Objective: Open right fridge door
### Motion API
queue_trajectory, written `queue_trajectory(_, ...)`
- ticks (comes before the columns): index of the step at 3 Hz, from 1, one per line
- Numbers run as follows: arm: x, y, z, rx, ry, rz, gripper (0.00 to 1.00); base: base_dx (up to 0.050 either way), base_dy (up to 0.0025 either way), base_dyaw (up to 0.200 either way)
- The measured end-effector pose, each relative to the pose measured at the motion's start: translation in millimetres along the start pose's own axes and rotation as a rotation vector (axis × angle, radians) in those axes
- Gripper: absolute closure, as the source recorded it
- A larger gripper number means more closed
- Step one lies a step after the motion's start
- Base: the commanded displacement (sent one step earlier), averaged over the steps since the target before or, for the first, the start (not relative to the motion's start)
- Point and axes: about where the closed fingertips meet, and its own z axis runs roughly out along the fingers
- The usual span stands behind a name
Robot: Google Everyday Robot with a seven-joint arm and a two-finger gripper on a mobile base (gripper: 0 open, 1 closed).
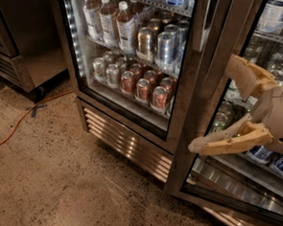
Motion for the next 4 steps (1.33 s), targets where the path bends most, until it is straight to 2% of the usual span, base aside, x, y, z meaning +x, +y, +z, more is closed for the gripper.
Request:
queue_trajectory(3, 0.0, 0.0, 0.0, 0.000, 0.000, 0.000, 0.00, 0.000, -0.00001, -0.199)
queue_trajectory(4, 0.0, 0.0, 0.0, 0.000, 0.000, 0.000, 0.00, 0.000, 0.00000, 0.000)
